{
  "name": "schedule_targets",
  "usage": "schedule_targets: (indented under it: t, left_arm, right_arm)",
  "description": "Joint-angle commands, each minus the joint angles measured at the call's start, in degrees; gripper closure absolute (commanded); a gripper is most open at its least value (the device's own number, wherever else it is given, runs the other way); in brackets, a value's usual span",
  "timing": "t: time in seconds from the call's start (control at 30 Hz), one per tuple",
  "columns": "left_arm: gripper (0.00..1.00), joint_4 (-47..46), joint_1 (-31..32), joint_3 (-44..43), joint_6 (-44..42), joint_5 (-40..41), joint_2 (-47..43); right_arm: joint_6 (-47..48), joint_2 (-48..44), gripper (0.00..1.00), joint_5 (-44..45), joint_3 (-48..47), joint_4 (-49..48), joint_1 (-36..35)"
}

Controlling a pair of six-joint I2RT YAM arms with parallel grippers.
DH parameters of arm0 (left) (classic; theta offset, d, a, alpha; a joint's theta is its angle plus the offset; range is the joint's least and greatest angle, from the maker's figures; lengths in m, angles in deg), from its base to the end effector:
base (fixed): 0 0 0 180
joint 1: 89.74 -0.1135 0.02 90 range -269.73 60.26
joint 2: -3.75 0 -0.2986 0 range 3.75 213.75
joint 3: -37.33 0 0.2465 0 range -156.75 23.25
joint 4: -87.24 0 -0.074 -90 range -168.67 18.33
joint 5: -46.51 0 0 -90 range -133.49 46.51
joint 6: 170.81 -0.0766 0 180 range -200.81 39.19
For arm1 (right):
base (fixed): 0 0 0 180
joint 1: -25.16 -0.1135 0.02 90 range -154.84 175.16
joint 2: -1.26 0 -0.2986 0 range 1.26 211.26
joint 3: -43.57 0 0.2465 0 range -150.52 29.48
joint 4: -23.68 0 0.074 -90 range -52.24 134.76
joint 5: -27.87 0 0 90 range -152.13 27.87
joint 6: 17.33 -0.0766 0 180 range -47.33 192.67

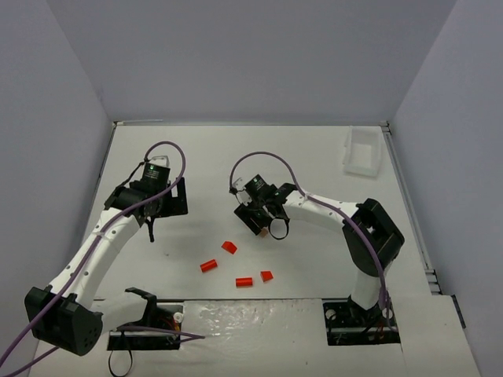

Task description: Build the wood block tower

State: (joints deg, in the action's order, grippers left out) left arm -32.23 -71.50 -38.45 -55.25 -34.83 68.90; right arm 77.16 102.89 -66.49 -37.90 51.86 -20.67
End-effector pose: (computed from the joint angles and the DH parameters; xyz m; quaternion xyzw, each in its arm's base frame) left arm 0.2251 -0.0620 0.3154 -0.0856 0.9331 -0.0617 0.3436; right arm 0.2826 0.2993 0.2087 -0.4093 0.8396 0.1587 0.3199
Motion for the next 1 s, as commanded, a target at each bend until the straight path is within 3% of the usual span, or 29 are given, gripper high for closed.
schedule_targets:
  t: [0.0,0.2,0.4,0.67,0.77,0.97]
  left_arm:
    - [0.08,-1.71,-0.49,-1.56,-1.54,-0.64,-0.02]
    - [0.08,-1.71,-0.49,-1.48,-2.05,-1.01,0.14]
    - [0.08,-1.62,-0.49,-1.51,-2.61,-0.92,-0.01]
    - [0.08,-1.71,-0.49,-1.17,-3.09,-0.63,0.06]
    - [0.08,-1.87,-0.49,-1.4,-3.47,-0.48,-0.02]
    - [0.08,-3.18,-0.49,-1.3,-4.92,-1.37,-0.46]
  right_arm:
    - [2.54,2.04,0.42,-2.55,-3.65,1.83,-0.34]
    - [2.98,5.87,0.44,-1.53,-6.37,2.81,-0.39]
    - [3.32,8.14,0.53,-1.7,-7.76,3.92,-0.39]
    - [4.74,9.1,0.77,-1.75,-8.47,6.43,-0.39]
    - [5.89,8.39,0.99,-1.13,-9.7,8.28,-0.39]
    - [11.68,4.91,1.0,-0.83,-15.54,14.97,0.05]
